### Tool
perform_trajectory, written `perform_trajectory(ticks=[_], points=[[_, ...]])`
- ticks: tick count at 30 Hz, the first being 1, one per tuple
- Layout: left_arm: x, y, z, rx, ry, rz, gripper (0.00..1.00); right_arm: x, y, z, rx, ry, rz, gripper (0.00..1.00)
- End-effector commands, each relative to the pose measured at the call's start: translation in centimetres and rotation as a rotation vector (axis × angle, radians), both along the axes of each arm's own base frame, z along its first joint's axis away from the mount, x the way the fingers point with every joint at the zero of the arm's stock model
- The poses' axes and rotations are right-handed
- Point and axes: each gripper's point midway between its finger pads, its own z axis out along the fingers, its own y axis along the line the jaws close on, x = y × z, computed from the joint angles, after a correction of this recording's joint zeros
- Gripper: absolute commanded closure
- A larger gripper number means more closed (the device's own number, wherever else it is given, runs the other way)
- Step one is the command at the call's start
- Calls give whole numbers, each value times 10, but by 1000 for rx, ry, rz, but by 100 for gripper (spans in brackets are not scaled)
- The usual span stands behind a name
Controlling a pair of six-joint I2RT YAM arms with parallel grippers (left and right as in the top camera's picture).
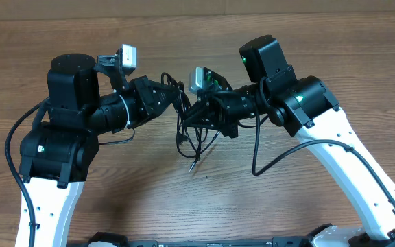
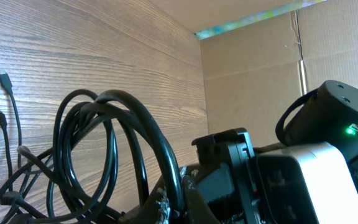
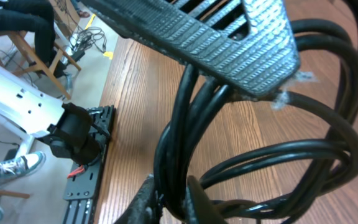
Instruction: Untangle cables
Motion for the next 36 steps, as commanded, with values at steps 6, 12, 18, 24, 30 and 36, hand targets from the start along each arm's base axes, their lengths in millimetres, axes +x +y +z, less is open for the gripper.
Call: perform_trajectory(ticks=[6,12,18,24,30,36], points=[[-4,3,14,-3,-59,-8,96,-1,-2,13,-2,-52,-17,96],[3,14,6,52,-64,49,96,0,-2,13,-2,-52,-17,96],[8,33,-16,168,-18,145,96,8,1,20,22,0,-77,96],[5,33,-19,170,-4,133,96,41,-5,12,-47,69,-327,96],[-8,15,-9,86,-4,21,96,72,-25,-1,-133,65,-563,96],[-22,-3,-1,23,1,-78,96,74,-26,0,-133,57,-570,96]])
